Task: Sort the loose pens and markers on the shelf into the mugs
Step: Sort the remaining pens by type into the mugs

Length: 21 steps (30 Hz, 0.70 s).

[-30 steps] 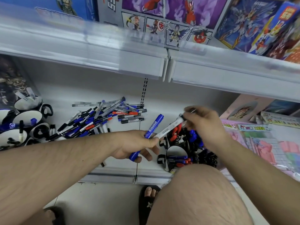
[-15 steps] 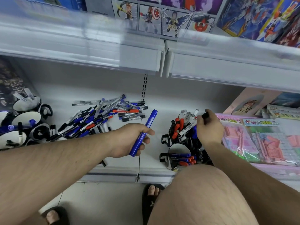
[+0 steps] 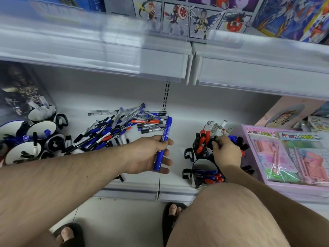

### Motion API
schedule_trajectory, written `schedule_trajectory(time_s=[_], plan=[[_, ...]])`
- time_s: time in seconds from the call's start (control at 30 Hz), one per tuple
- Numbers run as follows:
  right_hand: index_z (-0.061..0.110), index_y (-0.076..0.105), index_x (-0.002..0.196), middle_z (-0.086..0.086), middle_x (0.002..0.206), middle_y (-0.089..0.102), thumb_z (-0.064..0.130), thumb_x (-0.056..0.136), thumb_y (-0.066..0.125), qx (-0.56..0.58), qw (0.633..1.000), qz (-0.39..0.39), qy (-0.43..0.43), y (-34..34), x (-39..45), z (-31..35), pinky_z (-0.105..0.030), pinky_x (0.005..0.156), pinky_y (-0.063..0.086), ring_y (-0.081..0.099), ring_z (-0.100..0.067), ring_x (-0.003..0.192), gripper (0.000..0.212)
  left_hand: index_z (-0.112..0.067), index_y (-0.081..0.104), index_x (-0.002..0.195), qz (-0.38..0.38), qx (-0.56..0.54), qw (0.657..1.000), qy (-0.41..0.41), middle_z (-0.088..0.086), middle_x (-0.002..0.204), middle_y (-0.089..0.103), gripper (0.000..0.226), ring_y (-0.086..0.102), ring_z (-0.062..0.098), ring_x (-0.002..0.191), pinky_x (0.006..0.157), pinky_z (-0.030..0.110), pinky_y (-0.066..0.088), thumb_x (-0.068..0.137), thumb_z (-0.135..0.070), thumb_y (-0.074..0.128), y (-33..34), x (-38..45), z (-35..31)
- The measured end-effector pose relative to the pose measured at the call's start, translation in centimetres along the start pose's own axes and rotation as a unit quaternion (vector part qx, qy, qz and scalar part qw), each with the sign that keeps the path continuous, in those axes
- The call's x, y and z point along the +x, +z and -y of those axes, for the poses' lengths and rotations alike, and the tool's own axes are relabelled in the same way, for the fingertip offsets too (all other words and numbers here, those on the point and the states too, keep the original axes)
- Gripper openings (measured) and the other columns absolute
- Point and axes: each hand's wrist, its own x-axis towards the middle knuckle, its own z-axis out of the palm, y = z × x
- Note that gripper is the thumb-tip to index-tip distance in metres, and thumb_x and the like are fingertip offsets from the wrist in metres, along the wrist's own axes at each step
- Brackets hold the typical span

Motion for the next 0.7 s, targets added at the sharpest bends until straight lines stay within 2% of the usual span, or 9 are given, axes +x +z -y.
schedule_trajectory(time_s=[0.1,0.17,0.27,0.37,0.43,0.53,0.6,0.7], plan=[[0.010,0.069,0.090,-0.006,0.075,0.067,0.018,0.094,0.059,-0.074,0.996,0.037,-0.043,0.8,-0.3,-0.4,-0.028,0.056,0.041,0.057,-0.024,0.063,0.014,-0.011,0.062,0.116,-0.007,0.005,1.000,0.004,0.005,0.072,0.056,0.022,0.065,0.029,0.077,0.087,0.051,0.056,0.104,-0.016,0.045,-0.1,0.0,0.1],[0.009,0.070,0.086,-0.008,0.080,0.066,0.018,0.093,0.059,-0.099,0.993,0.047,-0.053,0.7,-0.2,-0.2,-0.028,0.057,0.040,0.056,-0.026,0.066,0.016,-0.011,0.063,0.116,-0.011,0.007,1.000,0.010,0.006,0.073,0.056,0.022,0.066,0.028,0.075,0.088,0.050,0.055,0.103,-0.015,0.046,-0.3,-0.1,0.1],[0.010,0.071,0.082,-0.009,0.082,0.065,0.017,0.089,0.058,-0.160,0.982,0.062,-0.079,-0.4,0.5,0.9,-0.031,0.061,0.047,0.058,-0.029,0.068,0.016,-0.010,0.064,0.115,-0.024,-0.007,0.999,0.023,0.007,0.078,0.056,0.021,0.067,0.028,0.073,0.092,0.050,0.054,0.102,-0.014,0.048,-0.4,-0.1,0.0],[0.013,0.070,0.075,-0.004,0.077,0.066,0.017,0.086,0.058,-0.113,0.982,0.063,-0.139,-2.5,1.3,4.6,-0.031,0.063,0.052,0.062,-0.025,0.070,0.018,-0.011,0.066,0.114,-0.052,-0.040,0.997,0.043,0.008,0.091,0.055,0.020,0.068,0.031,0.079,0.091,0.048,0.055,0.102,-0.015,0.050,-0.5,-0.5,-0.6],[0.019,0.072,0.081,0.006,0.083,0.069,0.021,0.088,0.061,-0.044,0.976,0.124,-0.175,-4.5,1.2,8.8,-0.027,0.070,0.051,0.063,-0.016,0.077,0.013,-0.013,0.067,0.113,-0.067,-0.073,0.994,0.048,0.008,0.099,0.057,0.020,0.067,0.031,0.087,0.090,0.047,0.055,0.101,-0.016,0.051,-0.7,-1.0,-1.1],[0.024,0.071,0.089,0.010,0.089,0.070,0.030,0.088,0.067,0.001,0.941,0.264,-0.211,-7.3,-0.9,15.8,-0.021,0.075,0.050,0.064,-0.008,0.083,0.007,-0.014,0.066,0.112,-0.085,-0.122,0.986,0.068,0.009,0.106,0.059,0.018,0.067,0.030,0.090,0.082,0.045,0.057,0.099,-0.017,0.054,-1.7,-1.8,-1.8],[0.025,0.069,0.100,0.007,0.091,0.069,0.038,0.088,0.067,-0.004,0.917,0.336,-0.214,-8.0,-2.8,19.4,-0.025,0.074,0.052,0.065,-0.009,0.077,0.018,-0.013,0.064,0.114,-0.086,-0.139,0.983,0.088,0.009,0.101,0.062,0.020,0.067,0.026,0.086,0.077,0.043,0.056,0.100,-0.019,0.053,-2.6,-2.3,-2.2],[0.026,0.063,0.108,0.000,0.088,0.071,0.043,0.090,0.064,0.004,0.892,0.407,-0.194,-7.7,-4.7,22.4,-0.026,0.068,0.053,0.070,-0.014,0.065,0.025,-0.011,0.064,0.098,-0.088,-0.144,0.979,0.113,0.008,0.086,0.071,0.020,0.067,0.023,0.082,0.086,0.043,0.055,0.103,-0.019,0.047,-3.7,-3.5,-2.7]])
